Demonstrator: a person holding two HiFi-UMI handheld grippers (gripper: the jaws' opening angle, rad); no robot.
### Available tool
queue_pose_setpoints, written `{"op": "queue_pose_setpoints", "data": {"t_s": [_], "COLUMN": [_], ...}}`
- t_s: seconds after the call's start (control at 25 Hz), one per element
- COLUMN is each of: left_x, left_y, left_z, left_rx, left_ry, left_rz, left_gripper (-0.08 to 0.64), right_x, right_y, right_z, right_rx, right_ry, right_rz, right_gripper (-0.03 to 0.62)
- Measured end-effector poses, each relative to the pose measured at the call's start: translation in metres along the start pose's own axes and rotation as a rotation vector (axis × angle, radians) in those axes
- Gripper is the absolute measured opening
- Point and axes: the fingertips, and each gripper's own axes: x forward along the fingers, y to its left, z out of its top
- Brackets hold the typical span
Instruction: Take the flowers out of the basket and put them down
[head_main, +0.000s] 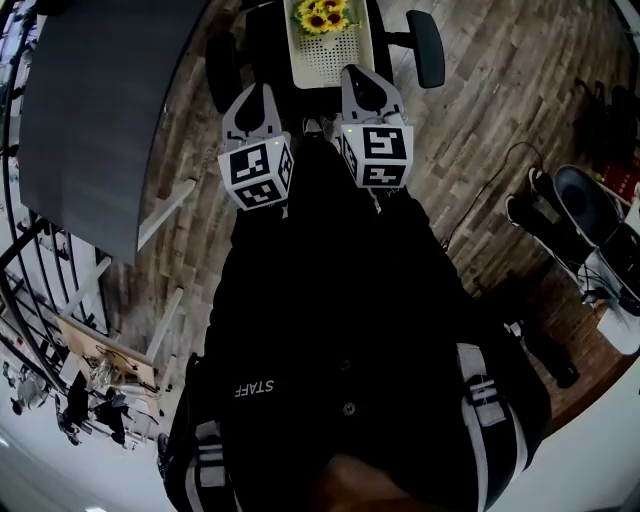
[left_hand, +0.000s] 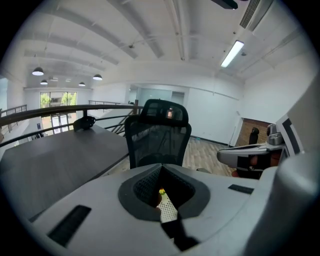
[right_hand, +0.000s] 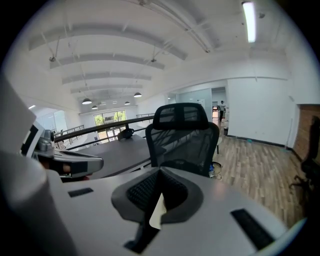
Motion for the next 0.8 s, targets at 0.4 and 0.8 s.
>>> {"op": "queue_pose_setpoints", "data": {"t_s": [0.4,0.8], "left_x": [0.079,0.194], "left_y": [0.035,0.054], "left_z": [-0.069,-0.153], "left_rx": [-0.073,-0.065], "left_ry": [0.133,0.211], "left_rz": [-0.02,-0.033], "left_gripper": [-0.002,-0.002], "right_x": [0.086,0.214], "right_y": [-0.005,-0.056], "right_z": [-0.06,-0.161], "right_rx": [0.001,0.027], "right_ry": [0.094,0.176], "right_rz": [-0.025,-0.07], "right_gripper": [0.014,0.014]}}
